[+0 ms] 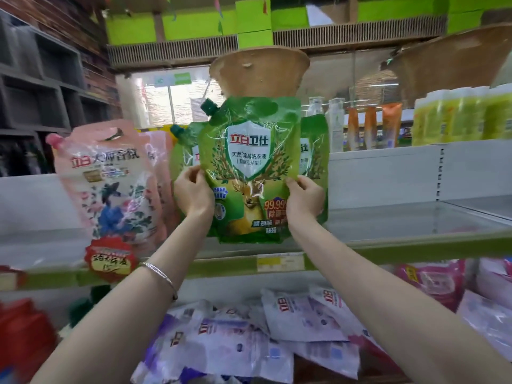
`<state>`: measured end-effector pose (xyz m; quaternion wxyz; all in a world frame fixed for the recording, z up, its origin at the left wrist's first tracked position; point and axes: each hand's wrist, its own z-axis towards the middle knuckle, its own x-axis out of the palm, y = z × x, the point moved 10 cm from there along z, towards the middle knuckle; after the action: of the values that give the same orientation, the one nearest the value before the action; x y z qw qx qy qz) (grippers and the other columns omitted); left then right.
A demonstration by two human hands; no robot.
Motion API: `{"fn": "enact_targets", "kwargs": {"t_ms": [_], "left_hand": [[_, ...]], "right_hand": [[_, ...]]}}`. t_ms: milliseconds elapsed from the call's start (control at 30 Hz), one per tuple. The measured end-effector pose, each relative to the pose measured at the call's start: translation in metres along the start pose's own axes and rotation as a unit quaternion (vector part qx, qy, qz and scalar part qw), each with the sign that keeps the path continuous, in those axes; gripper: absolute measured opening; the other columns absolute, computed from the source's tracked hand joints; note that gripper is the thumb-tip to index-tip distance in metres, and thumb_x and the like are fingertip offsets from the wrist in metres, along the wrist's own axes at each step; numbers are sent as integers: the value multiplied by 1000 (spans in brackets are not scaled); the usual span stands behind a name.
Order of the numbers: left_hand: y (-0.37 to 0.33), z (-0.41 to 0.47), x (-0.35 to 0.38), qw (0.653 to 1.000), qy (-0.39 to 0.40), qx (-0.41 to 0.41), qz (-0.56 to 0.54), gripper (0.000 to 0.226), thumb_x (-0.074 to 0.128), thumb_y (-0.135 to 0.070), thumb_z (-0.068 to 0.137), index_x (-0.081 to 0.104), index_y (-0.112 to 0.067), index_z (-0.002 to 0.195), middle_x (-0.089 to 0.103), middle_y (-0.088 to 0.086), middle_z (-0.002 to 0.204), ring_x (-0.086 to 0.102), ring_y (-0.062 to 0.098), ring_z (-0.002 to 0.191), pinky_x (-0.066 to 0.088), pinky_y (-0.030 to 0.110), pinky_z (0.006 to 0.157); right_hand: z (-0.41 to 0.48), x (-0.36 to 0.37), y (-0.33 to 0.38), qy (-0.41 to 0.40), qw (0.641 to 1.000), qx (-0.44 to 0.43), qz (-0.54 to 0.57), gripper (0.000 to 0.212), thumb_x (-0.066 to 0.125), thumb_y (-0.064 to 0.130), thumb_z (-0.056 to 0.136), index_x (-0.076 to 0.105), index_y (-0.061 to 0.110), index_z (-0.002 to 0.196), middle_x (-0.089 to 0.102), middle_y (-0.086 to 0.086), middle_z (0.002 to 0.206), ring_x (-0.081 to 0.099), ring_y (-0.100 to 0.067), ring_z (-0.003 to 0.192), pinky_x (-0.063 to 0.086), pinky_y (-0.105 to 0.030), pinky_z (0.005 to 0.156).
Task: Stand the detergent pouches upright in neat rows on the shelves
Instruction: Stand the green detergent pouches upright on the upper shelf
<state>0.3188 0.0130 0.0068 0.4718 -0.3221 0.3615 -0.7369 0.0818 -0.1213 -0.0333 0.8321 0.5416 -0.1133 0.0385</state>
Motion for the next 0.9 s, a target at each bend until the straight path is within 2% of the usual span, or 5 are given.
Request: {"fn": "enact_targets", "kwargs": {"t_ms": [100,333,600,733,900], "left_hand": [[14,12,-17,1000,-5,-8,12,23,48,-14,95,66,-12,108,63,-5,102,55,11,91,43,23,81],[33,27,-45,999,-28,-29,25,22,46,-15,97,64,-14,108,62,-3,101,55,12,89,44,24,78],[38,30,-60,996,-46,35,70,22,42,-17,98,61,-14,110,65,3,109,60,18,94,47,28,80],[30,18,-41,990,-4,102,102,42,43,-32,96,38,-25,137,46,-4,139,43,16,127,33,37,108],[21,-11,-15,967,55,178,173,61,40,-44,96,13,-32,149,-7,-4,159,-8,17,147,-4,34,114]], "right_hand": [[-13,19,-2,25,1000,6,-1,15,57,18,91,68,14,82,61,5,73,54,-14,72,42,-24,63],[-32,51,-7,48,998,35,-14,29,58,16,91,63,4,118,66,-2,102,56,-14,91,46,-24,83],[-37,70,-2,80,994,-14,-72,22,57,17,92,70,4,104,71,-9,104,56,-15,83,49,-27,79],[-41,80,-10,150,982,-2,-116,16,58,22,90,64,12,101,69,-7,107,60,-17,85,53,-29,75],[-60,92,-23,261,940,39,-215,87,79,27,71,29,14,141,50,-5,133,49,-27,121,43,-38,97]]}}
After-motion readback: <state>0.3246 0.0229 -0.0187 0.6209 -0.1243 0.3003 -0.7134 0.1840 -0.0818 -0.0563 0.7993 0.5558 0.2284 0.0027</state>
